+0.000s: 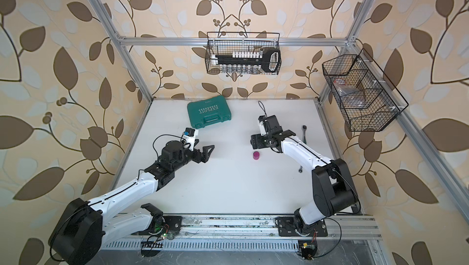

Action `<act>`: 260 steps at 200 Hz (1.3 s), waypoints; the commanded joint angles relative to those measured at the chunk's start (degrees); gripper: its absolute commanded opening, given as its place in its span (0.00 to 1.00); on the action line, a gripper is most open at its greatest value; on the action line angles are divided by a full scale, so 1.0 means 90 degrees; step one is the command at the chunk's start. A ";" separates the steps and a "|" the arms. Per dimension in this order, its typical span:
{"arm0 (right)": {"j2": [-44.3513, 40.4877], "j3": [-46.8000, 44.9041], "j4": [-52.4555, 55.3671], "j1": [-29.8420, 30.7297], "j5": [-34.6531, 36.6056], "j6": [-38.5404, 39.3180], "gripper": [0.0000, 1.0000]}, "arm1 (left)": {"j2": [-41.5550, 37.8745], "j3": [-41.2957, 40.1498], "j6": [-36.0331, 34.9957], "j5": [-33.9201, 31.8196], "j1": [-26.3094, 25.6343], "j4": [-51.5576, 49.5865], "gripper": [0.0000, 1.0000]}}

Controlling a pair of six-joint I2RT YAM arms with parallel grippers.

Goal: Close the paint jar lid
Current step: Reset both arms

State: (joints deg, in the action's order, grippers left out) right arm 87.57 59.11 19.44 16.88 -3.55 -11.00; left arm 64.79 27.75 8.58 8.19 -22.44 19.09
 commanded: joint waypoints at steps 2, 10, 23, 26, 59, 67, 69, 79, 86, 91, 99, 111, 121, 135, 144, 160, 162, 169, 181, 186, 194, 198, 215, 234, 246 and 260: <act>-0.0272 -0.0441 -0.1146 -0.1088 -0.0291 -0.0329 0.88 | 0.0573 0.0370 0.0180 -0.0186 0.0626 0.0139 0.99; -0.0380 -0.0728 -0.1641 -0.1485 -0.0228 -0.0459 0.93 | 0.0723 0.0373 0.0169 -0.0143 0.0873 0.0271 0.99; -0.0505 -0.1138 -0.2334 -0.1995 -0.0022 -0.0567 0.98 | 0.0887 0.0358 0.0066 -0.0355 0.1166 0.0431 0.99; -0.0518 -0.1203 -0.2447 -0.2089 0.0017 -0.0578 0.98 | 0.0904 0.0382 0.0101 -0.0411 0.1264 0.0389 0.99; -0.0475 -0.1768 -0.3299 -0.2380 0.1252 -0.0300 0.98 | 0.1028 0.0472 -0.0132 -0.0372 0.2082 0.0365 0.99; -0.0447 -0.1947 -0.3541 -0.2382 0.1512 -0.0265 0.98 | 0.1080 0.0439 -0.0399 -0.0690 0.2108 0.0363 0.99; -0.0434 -0.1997 -0.3628 -0.2383 0.1545 -0.0255 0.98 | 0.1101 0.0415 -0.0444 -0.0757 0.2114 0.0399 0.99; -0.0528 -0.2023 -0.3526 -0.2396 0.1795 -0.0266 0.98 | 0.1186 0.0349 -0.0442 -0.0859 0.2231 0.0535 0.99; -0.0581 -0.2161 -0.3820 -0.2373 0.1993 -0.0109 0.98 | 0.1196 0.0401 -0.0476 -0.0708 0.2290 0.0437 0.99; -0.0644 -0.2216 -0.3837 -0.2365 0.2082 -0.0087 0.98 | 0.1213 0.0348 -0.0558 -0.0656 0.2297 0.0621 0.99; -0.0754 -0.2318 -0.3911 -0.2355 0.2252 -0.0023 0.98 | 0.1231 0.0356 -0.0635 -0.0708 0.2295 0.0648 0.99; -0.0911 -0.2519 -0.3923 -0.2359 0.2400 -0.0048 0.98 | 0.1283 0.0374 -0.0650 -0.0908 0.2327 0.0734 0.99; -0.0918 -0.2831 -0.4132 -0.2357 0.2464 -0.0092 0.98 | 0.1265 0.0344 -0.0612 -0.0927 0.2380 0.0728 0.99; -0.0760 -0.3417 -0.5055 -0.2335 0.2568 -0.0294 0.98 | 0.1025 0.0142 -0.0576 -0.0727 0.2370 0.0726 0.99; -0.0871 -0.3392 -0.4868 -0.2220 0.2497 -0.0132 0.98 | 0.0787 -0.0118 -0.0528 -0.0722 0.2374 0.0910 0.99; -0.0609 -0.3673 -0.5886 -0.1928 0.2692 0.0211 0.98 | 0.0428 -0.0519 -0.0436 -0.0889 0.2375 0.1263 0.99; -0.0560 -0.3701 -0.6036 -0.1894 0.2678 0.0286 0.98 | 0.0384 -0.0545 -0.0431 -0.0870 0.2376 0.1261 0.99; -0.0471 -0.3716 -0.6186 -0.1668 0.2857 0.0494 0.98 | 0.0261 -0.0635 -0.0418 -0.0768 0.2367 0.1231 0.99; -0.0285 -0.3612 -0.6234 -0.1451 0.2965 0.0748 0.98 | 0.0054 -0.0786 -0.0400 -0.0597 0.2361 0.1217 0.99; -0.0277 -0.3523 -0.6076 -0.1421 0.2955 0.0758 0.98 | -0.0041 -0.0854 -0.0355 -0.0603 0.2358 0.1216 0.99; -0.0268 -0.3517 -0.6064 -0.1420 0.2928 0.0773 0.98 | -0.0107 -0.1039 -0.0294 -0.0561 0.2330 0.1249 0.99; -0.0276 -0.3529 -0.6080 -0.1417 0.2928 0.0773 0.98 | -0.0020 -0.1178 -0.0329 -0.0500 0.2309 0.1437 0.99; -0.0330 -0.3632 -0.6205 -0.1417 0.2914 0.0749 0.98 | 0.0609 -0.0871 -0.0317 -0.0693 0.2306 0.1339 0.99; -0.0336 -0.3697 -0.6321 -0.1424 0.2925 0.0744 0.98 | 0.1298 -0.0173 -0.0223 -0.1036 0.2305 0.0657 0.99; -0.0336 -0.3696 -0.6319 -0.1427 0.2921 0.0717 0.98 | 0.1539 0.0114 -0.0195 -0.1031 0.2310 0.0335 0.99; -0.0333 -0.3687 -0.6305 -0.1435 0.2896 0.0716 0.98 | 0.1923 0.0610 -0.0234 -0.1090 0.2318 -0.0188 0.99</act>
State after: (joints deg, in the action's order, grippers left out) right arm 84.62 26.30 -35.53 4.08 21.50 -5.06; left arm 78.98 26.35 6.00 0.36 -1.80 23.49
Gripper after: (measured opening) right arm 0.983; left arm 0.989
